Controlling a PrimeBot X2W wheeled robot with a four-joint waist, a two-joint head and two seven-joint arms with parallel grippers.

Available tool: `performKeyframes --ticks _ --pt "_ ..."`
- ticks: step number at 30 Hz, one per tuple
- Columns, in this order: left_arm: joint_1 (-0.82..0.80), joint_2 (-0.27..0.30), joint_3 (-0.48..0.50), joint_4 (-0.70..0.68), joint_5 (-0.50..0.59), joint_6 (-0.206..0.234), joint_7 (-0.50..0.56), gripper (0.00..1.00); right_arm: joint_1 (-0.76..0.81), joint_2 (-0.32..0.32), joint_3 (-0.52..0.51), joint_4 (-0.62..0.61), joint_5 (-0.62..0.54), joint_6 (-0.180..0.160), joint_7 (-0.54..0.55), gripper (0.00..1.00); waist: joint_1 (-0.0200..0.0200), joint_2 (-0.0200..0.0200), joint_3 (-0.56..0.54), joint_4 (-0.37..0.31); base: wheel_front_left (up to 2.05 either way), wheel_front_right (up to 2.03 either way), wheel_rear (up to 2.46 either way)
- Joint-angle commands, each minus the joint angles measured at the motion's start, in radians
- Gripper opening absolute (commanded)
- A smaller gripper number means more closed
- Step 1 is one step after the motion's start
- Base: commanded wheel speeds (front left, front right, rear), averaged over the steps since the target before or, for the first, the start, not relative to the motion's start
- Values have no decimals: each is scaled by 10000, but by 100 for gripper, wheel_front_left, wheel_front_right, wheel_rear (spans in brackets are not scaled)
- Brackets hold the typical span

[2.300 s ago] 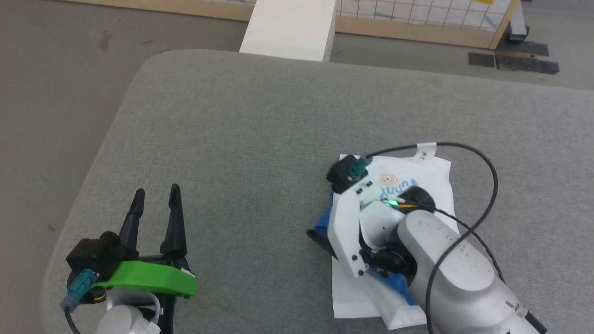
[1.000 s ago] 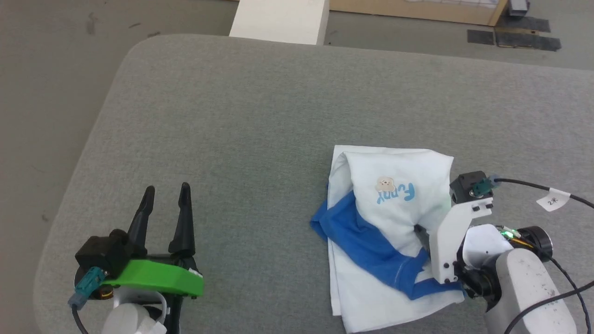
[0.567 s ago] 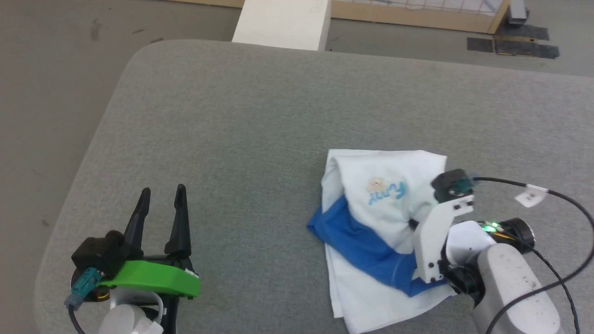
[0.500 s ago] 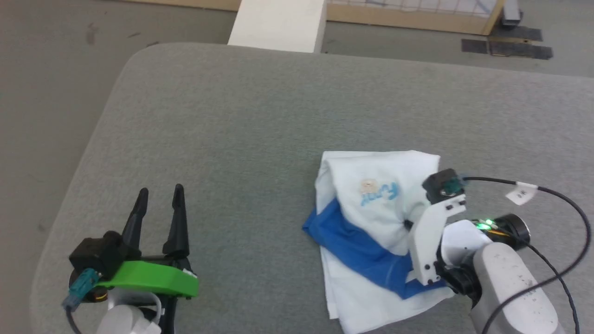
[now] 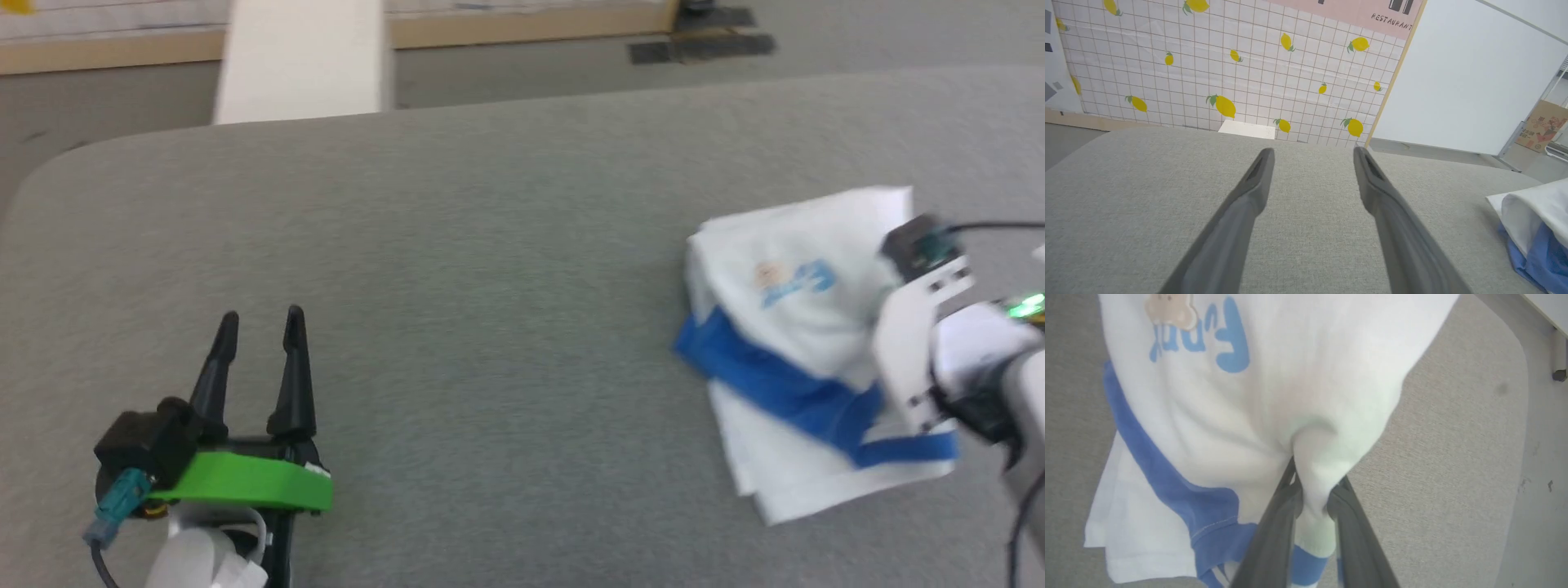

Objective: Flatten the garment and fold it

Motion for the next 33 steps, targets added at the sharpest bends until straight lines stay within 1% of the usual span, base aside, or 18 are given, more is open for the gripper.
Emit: performKeyframes --ticks 1,6,11,14,18,24,25,26,28,30,33 --pt "-258 189 -33 -85 85 -68 -38 100 -250 -145 -214 53 -55 -19 28 0 0 -1 969 -1216 0 0 0" --pt "-642 646 -161 -313 67 -68 83 100 -676 -683 -1080 562 -413 -19 -19 0 0 -1 1842 -1260 0 0 0" --pt "-988 1095 -103 -713 28 -68 317 100 -1042 -962 -2393 956 -1065 -19 -231 0 0 -1 2857 -885 0 0 0" --pt "-1094 1321 -13 -938 14 -64 416 100 -1227 -1044 -3225 1084 -1356 -19 -443 0 0 -1 3317 -623 0 0 0" --pt "-1148 1596 152 -1255 53 -26 512 100 -1483 -1148 -4050 1290 -1954 -19 -484 0 0 -1 3832 -376 0 0 0" --pt "-1175 1796 362 -1484 -37 38 564 100 -1778 -1118 -5479 1664 -2911 -19 -682 0 0 -1 4159 -145 0 0 0" --pt "-1165 1806 384 -1502 -56 49 562 100 -1818 -1073 -5734 1708 -3072 -19 -646 3 0 -1 4172 -129 0 0 0" --pt "-1103 1829 410 -1500 -88 67 539 100 -1896 -896 -6368 1741 -3604 -19 -702 100 0 -1 4110 -110 0 0 0" --pt "-1053 1815 421 -1452 -104 96 511 100 -2035 -708 -6852 1727 -3748 -19 -864 100 0 -1 3977 -130 0 0 0" --pt "-1014 1748 462 -1400 -155 158 457 100 -2185 -556 -7041 1646 -3736 -19 -1233 100 0 -1 3740 -145 0 0 0" --pt "-960 1669 510 -1280 -209 224 378 100 -2312 -561 -6879 1511 -3492 -19 -1805 100 0 -1 3312 -151 0 0 0"
